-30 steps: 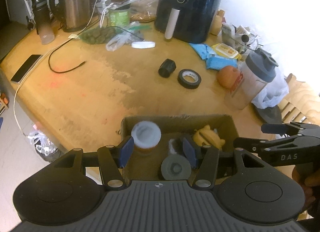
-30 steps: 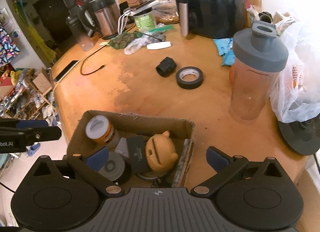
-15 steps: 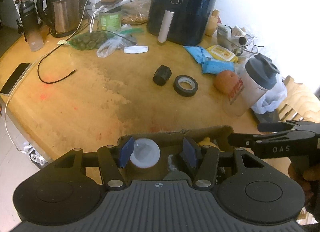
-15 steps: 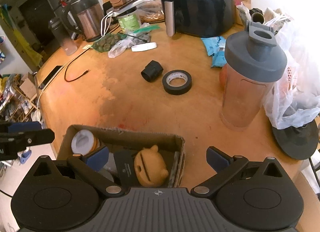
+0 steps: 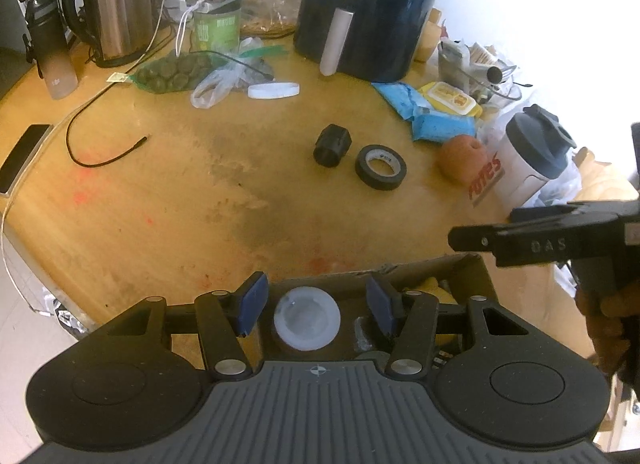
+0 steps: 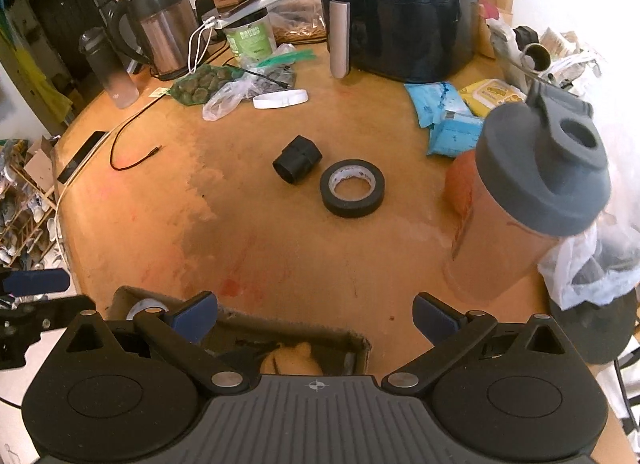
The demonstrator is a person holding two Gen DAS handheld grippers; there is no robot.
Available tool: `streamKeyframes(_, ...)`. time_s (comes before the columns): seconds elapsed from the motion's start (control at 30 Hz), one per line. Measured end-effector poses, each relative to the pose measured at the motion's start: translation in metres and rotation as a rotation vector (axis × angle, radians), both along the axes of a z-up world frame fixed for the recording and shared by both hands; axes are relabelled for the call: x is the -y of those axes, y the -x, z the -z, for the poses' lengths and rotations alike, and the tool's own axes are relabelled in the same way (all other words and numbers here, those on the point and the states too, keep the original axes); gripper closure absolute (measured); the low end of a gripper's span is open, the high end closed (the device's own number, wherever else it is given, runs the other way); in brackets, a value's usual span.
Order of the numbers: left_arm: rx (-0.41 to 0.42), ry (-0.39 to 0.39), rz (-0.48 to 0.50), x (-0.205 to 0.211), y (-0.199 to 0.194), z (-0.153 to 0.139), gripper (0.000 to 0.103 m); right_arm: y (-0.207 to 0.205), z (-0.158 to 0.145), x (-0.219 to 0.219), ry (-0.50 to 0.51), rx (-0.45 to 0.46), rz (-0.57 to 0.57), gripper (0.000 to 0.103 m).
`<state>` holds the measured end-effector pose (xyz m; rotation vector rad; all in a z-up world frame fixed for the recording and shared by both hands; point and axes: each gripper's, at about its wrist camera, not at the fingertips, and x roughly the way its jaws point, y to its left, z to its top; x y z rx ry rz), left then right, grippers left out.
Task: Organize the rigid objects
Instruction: 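Withdraw both tools up and away from the box, then move the right tool down onto the black tape roll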
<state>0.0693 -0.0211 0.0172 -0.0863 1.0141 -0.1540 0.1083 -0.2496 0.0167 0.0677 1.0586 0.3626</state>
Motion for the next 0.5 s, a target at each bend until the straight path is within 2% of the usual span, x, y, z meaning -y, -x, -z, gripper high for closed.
streamKeyframes(0.5, -0.037, 0.022, -0.03, -0.016, 0.001, 0.01, 0.049, -0.041, 0.023, -0.02, 0.065, -0.011, -0.012, 0.0)
